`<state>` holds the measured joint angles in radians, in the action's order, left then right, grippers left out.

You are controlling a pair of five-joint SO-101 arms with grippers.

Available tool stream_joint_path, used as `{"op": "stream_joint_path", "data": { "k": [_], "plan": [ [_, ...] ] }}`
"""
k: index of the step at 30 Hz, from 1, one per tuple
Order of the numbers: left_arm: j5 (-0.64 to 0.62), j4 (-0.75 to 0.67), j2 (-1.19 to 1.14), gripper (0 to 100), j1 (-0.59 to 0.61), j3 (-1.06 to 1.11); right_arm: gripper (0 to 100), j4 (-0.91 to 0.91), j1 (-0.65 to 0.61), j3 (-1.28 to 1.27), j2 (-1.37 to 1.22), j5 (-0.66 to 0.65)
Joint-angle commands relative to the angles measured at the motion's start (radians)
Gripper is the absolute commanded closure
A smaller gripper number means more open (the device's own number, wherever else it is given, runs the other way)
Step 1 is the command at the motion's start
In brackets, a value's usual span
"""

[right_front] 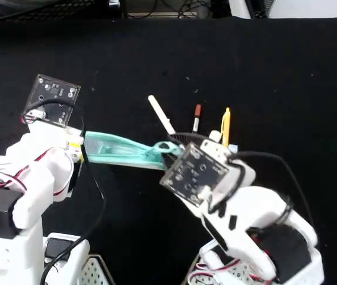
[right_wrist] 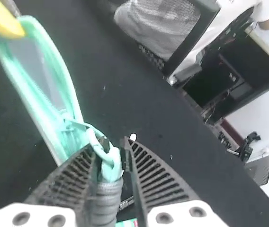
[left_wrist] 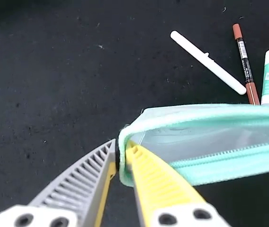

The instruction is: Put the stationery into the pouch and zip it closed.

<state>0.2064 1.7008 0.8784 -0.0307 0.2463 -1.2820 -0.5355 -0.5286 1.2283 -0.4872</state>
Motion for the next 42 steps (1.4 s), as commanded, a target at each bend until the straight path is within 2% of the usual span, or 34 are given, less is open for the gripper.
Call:
{"op": "stream_joint_path", "data": {
  "k": [1, 15, 24, 36, 42],
  "plan": [
    [-0.006, -0.014, 0.002, 97, 0.012, 0.062, 98.6, -0.017, -0.006, 0.015, 0.042, -0.003],
    [-0.002, -0.015, 0.002, 97, 0.018, 0.05, 98.6, -0.118, -0.006, 0.019, 0.048, -0.003],
    [-0.002, 0.061, -0.008, 97, 0.019, -0.11, 98.6, -0.012, -0.008, 0.019, 0.036, 0.005],
    [-0.002, 0.06, 0.002, 97, 0.019, -0.105, 98.6, -0.008, -0.012, 0.202, -0.199, 0.005],
    [0.0, 0.054, -0.008, 97, 0.016, 0.018, 98.3, -0.063, -0.012, 0.217, -0.16, 0.005]
  ]
}}
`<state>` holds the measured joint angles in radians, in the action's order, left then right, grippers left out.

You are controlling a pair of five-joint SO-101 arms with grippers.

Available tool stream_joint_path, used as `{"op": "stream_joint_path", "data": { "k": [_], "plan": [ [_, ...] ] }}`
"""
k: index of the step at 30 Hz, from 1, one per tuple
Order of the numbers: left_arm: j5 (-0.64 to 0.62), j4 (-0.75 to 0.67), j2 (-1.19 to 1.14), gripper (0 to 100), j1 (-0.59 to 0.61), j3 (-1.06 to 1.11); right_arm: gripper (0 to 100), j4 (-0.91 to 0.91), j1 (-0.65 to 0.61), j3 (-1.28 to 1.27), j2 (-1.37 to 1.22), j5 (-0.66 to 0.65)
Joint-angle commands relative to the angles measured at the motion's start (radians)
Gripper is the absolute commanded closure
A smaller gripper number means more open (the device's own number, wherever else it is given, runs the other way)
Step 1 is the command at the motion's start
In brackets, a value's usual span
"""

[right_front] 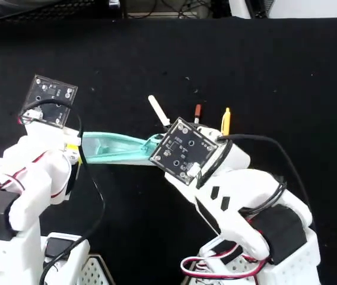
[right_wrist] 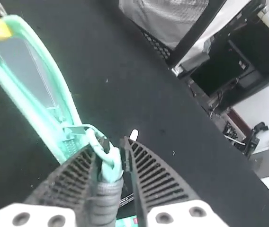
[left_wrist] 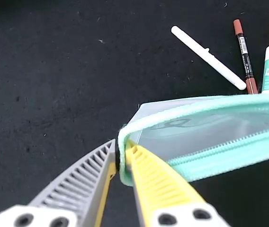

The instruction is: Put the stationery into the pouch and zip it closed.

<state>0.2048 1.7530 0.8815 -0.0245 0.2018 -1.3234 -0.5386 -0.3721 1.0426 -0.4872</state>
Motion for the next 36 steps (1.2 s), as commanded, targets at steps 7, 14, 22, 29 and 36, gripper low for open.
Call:
{"op": "stream_joint_path", "data": {
  "k": [7, 14, 22, 29, 36],
  "plan": [
    [0.002, -0.031, -0.011, 97, 0.01, 0.094, 98.3, -0.055, -0.006, 0.058, 0.039, 0.005],
    [0.0, -0.028, -0.005, 87, 0.01, 0.094, 98.3, -0.055, -0.006, 0.054, 0.039, 0.005],
    [-0.006, -0.069, -0.002, 91, 0.01, 0.101, 98.5, -0.055, -0.009, 0.054, 0.039, 0.005],
    [-0.008, -0.063, 0.0, 93, 0.012, 0.081, 98.4, -0.055, -0.009, 0.054, 0.039, 0.005],
    [-0.008, -0.003, 0.0, 97, 0.012, -0.096, 98.2, -0.074, -0.011, 0.061, 0.039, 0.005]
  ]
}}
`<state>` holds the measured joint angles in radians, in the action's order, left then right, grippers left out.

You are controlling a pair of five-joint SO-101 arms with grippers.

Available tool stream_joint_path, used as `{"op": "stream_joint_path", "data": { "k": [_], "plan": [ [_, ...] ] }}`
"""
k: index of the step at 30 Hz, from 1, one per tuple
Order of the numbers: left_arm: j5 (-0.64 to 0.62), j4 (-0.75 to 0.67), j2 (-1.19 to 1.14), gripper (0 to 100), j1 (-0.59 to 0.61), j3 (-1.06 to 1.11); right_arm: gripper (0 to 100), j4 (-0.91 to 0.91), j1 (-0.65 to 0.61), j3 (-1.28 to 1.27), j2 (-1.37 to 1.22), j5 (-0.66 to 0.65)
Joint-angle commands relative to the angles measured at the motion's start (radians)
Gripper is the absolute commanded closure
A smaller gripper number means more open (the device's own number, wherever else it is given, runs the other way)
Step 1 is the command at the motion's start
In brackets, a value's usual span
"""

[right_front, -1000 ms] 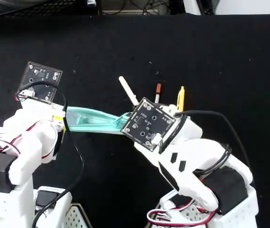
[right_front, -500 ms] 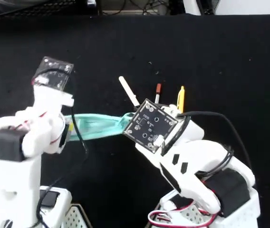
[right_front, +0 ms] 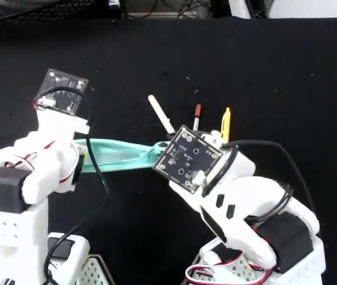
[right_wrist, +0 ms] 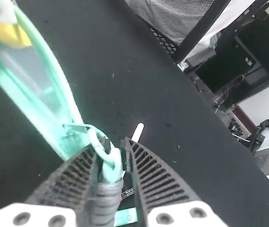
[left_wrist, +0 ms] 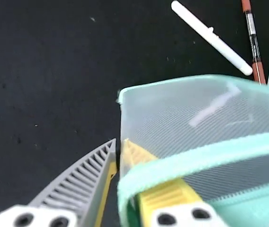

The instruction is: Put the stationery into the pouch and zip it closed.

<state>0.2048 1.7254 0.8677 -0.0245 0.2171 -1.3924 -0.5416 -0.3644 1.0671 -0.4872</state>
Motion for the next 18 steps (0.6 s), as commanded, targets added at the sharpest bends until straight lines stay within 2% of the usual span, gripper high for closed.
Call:
{"op": "stream_joint_path", "data": {
  "k": [1, 4, 9, 15, 18],
  "plan": [
    [-0.008, 0.028, 0.014, 97, 0.012, -0.134, 98.2, -0.005, -0.008, 0.053, 0.015, 0.005],
    [-0.008, 0.032, 0.014, 97, 0.012, -0.16, 96.9, -0.014, -0.008, 0.074, 0.015, 0.005],
    [0.0, 0.028, 0.011, 97, 0.012, -0.067, 81.2, -0.123, -0.008, 0.194, 0.015, 0.109],
    [0.002, -0.006, 0.008, 97, 0.013, 0.039, 85.3, -0.209, -0.008, 0.374, 0.015, 0.127],
    [0.002, -0.043, 0.012, 97, 0.074, 0.07, 84.1, -0.256, -0.008, 0.463, 0.008, 0.129]
  ]
}}
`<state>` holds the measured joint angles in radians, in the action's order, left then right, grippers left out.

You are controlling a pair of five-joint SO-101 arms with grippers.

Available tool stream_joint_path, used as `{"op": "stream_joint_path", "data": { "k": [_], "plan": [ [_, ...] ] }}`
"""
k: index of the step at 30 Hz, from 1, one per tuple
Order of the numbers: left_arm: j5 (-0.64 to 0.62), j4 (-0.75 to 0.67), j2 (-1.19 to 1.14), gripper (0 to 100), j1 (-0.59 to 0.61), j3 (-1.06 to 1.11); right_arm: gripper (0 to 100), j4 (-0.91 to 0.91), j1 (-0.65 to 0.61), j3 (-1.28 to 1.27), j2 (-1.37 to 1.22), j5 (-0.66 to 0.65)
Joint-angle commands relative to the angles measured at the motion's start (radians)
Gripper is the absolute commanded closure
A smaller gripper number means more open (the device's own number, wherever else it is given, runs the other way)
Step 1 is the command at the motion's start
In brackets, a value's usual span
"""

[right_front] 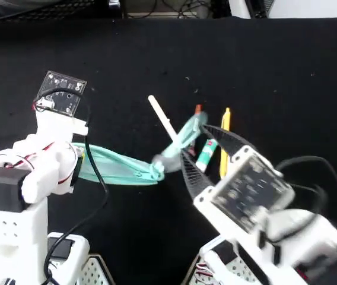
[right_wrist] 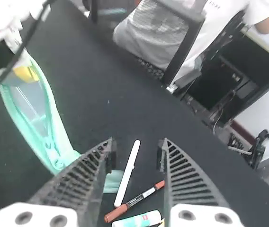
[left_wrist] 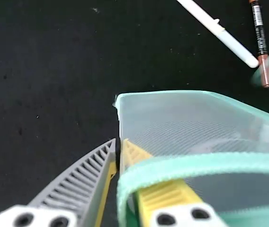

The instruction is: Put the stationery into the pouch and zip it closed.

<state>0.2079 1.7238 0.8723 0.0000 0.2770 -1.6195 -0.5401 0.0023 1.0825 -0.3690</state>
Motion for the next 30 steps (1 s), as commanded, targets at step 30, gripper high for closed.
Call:
{"op": "stream_joint_path", "data": {
  "k": [30],
  "plan": [
    [-0.003, -0.384, 0.009, 97, 0.283, 0.429, 83.2, 0.911, 0.252, -1.234, -0.056, 0.015]
  ]
}}
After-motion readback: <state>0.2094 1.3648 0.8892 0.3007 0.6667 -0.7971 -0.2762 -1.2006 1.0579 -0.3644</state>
